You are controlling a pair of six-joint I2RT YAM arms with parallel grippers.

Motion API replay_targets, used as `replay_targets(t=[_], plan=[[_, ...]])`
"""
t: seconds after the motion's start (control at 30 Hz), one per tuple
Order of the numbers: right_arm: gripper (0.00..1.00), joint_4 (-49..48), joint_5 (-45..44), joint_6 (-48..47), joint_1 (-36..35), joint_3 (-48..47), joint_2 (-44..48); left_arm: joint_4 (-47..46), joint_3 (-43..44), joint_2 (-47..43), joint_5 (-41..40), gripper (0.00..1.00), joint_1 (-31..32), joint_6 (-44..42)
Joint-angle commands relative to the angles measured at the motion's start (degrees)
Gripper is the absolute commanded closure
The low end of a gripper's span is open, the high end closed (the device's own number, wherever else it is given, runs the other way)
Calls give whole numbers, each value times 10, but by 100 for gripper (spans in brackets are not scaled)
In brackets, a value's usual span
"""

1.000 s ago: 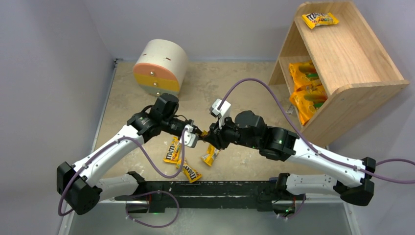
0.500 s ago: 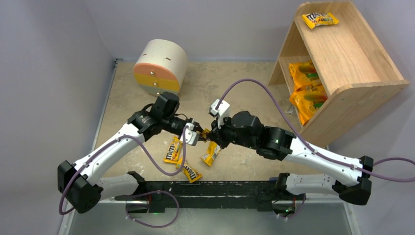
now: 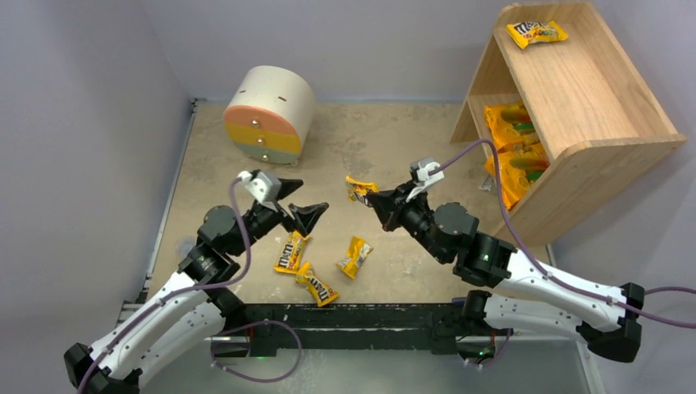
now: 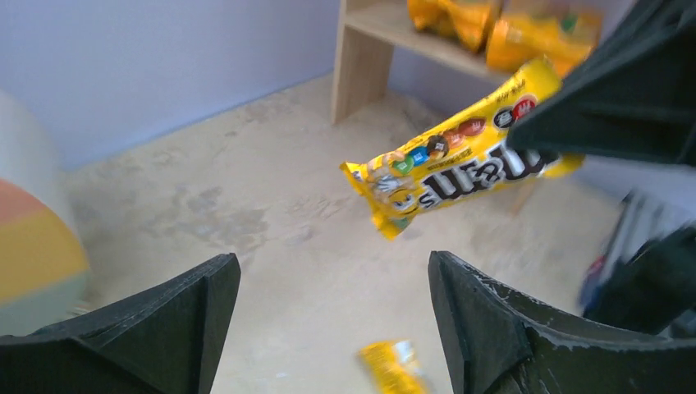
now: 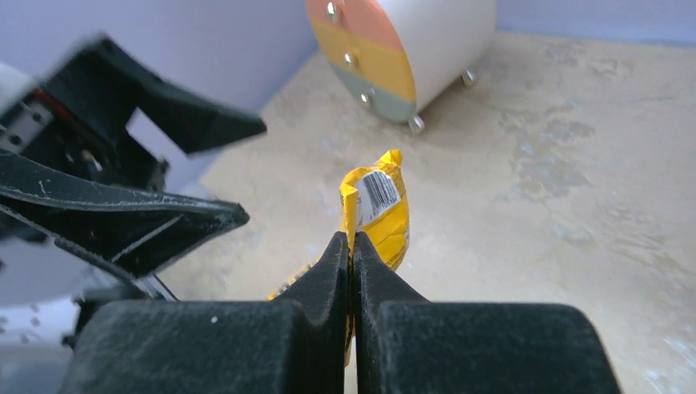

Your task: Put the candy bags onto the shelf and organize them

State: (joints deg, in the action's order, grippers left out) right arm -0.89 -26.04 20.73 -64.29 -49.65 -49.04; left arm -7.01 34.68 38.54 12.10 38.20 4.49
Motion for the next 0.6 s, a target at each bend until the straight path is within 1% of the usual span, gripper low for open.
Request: replay_targets(t=[0.0, 0.03, 0.1, 0.2, 0.27, 0.33, 0.4, 0.47, 0.57], plan=[[100, -219, -35, 65, 1, 34, -1, -162, -77, -33, -98, 11, 0, 354], [100, -238, -26, 75, 1, 33, -7, -201, -93, -30, -91, 11, 1, 406], [100, -269, -2, 91, 1, 27, -18, -282, -119, -11, -71, 11, 0, 450], [100, -301, 37, 122, 1, 27, -27, -407, -146, 22, -13, 12, 0, 455], [100, -312, 47, 151, 1, 33, -29, -482, -161, 35, 18, 12, 0, 467], [100, -330, 55, 188, 1, 51, -27, -547, -181, 48, 17, 10, 0, 493], [100, -369, 61, 215, 1, 77, -26, -635, -204, 68, 6, 9, 0, 523], [100, -396, 65, 221, 1, 92, -22, -714, -223, 92, -1, 9, 0, 548], [100, -376, 71, 236, 1, 97, -20, -818, -237, 128, -1, 10, 0, 566]])
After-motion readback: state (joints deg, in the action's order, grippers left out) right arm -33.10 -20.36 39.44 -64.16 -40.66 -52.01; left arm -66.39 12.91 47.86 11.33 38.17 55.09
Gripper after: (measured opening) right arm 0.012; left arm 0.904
